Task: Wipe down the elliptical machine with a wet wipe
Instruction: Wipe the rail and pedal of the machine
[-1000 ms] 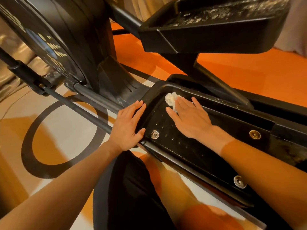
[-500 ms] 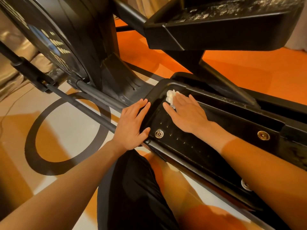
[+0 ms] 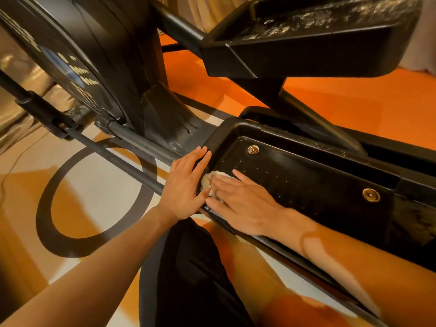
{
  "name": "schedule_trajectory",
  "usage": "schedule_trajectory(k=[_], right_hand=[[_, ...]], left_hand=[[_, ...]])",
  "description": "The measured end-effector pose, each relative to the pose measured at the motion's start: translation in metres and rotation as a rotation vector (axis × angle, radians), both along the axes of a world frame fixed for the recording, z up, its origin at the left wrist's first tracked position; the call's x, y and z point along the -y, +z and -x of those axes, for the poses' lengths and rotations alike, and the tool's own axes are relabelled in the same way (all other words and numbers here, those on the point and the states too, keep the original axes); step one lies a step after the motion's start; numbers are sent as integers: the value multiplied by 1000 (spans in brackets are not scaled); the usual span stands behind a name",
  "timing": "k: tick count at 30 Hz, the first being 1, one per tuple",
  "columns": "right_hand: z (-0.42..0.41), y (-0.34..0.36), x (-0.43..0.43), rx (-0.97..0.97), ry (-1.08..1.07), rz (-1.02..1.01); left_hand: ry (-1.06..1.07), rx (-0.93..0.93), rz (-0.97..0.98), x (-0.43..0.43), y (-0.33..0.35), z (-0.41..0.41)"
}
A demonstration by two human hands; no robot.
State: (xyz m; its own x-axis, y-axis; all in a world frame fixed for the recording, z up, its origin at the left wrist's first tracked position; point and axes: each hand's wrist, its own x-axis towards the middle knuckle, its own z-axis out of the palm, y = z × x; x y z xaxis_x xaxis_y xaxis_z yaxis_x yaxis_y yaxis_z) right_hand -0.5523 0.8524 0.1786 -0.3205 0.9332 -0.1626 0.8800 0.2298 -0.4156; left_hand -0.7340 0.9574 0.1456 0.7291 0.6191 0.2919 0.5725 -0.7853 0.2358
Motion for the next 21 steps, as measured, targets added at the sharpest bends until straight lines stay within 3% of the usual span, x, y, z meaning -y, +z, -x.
schedule_trajectory(k=[5, 12, 14, 17, 21], right_hand=[[-57, 3, -13, 209, -221, -111], [-100, 3, 42, 453, -381, -32], [-107, 2, 66, 450, -459, -111], [-115, -6, 96, 294, -553, -323], [-116, -6, 83, 183, -582, -224]], left_hand=[[-23, -39, 21, -1, 1, 2], [-26, -32, 12, -2, 2, 2], [-25, -30, 13, -2, 1, 2], [-25, -29, 7, -1, 1, 1], [-13, -57, 11, 0, 2, 1]])
